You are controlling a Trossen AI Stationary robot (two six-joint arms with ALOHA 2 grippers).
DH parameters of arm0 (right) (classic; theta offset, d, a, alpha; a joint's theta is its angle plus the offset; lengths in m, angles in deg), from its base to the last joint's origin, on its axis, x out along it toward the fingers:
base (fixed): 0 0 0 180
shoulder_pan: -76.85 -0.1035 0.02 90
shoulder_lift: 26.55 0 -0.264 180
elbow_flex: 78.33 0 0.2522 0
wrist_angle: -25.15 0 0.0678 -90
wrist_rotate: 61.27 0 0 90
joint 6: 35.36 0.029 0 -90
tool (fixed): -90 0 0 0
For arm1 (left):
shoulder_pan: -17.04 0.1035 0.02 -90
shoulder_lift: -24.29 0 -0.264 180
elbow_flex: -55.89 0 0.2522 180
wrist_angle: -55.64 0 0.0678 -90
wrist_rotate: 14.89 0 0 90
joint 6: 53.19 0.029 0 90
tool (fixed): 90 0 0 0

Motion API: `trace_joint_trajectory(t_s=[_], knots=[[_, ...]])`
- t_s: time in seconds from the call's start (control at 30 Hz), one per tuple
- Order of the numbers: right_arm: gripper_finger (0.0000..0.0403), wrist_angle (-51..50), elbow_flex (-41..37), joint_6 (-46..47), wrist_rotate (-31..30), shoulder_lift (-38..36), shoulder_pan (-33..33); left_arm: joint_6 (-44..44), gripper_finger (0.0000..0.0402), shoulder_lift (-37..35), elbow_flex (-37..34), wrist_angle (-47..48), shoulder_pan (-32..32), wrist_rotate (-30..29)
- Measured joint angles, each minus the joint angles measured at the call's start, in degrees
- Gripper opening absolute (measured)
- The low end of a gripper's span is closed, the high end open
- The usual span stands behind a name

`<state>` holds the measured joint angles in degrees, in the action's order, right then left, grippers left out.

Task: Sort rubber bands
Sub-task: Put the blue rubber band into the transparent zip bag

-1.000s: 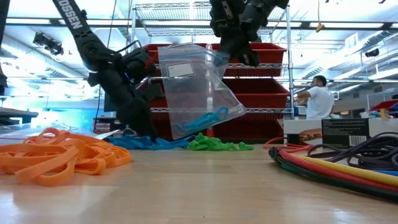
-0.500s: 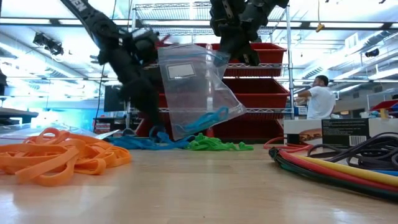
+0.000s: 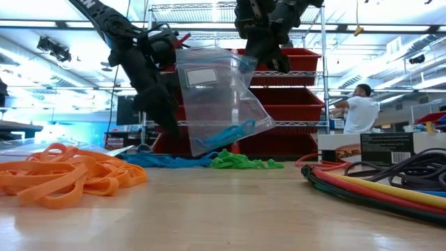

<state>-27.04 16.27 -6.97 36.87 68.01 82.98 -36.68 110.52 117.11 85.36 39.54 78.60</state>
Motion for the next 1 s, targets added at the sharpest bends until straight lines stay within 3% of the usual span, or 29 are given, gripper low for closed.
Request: trace_joint_trajectory(t_s=[0.17, 0.4, 0.63, 0.73, 0.87, 1.0], knots=[[0.0000, 0.3, 0.0, 0.0, 0.0, 0.0, 0.0, -1.2, 0.0099, 0.9, 0.0, -0.8, 2.0, -2.7], [0.0000, 0.3, 0.0, -0.5, 0.0, 0.0, 0.0, -5.4, 0.0123, 6.2, 0.0, 2.5, 5.6, 3.5], [0.0000, 0.4, 0.0, -0.6, -0.3, 0.0, 0.0, -5.1, 0.0123, 10.4, 0.0, -0.8, 5.7, 7.9], [0.0000, 0.4, 0.0, -0.6, -0.3, 0.0, 0.0, -5.0, 0.0094, 10.5, 0.0, -1.7, 5.6, 5.5], [0.0000, 0.4, 0.0, -0.7, -0.3, 0.0, 0.0, -4.4, 0.0018, 9.1, 0.1, -1.9, 5.7, 3.4], [0.0000, 0.3, 0.0, -1.1, -0.3, 0.0, 0.0, -3.4, 0.0009, 7.4, 2.3, 0.7, 5.4, 3.1]])
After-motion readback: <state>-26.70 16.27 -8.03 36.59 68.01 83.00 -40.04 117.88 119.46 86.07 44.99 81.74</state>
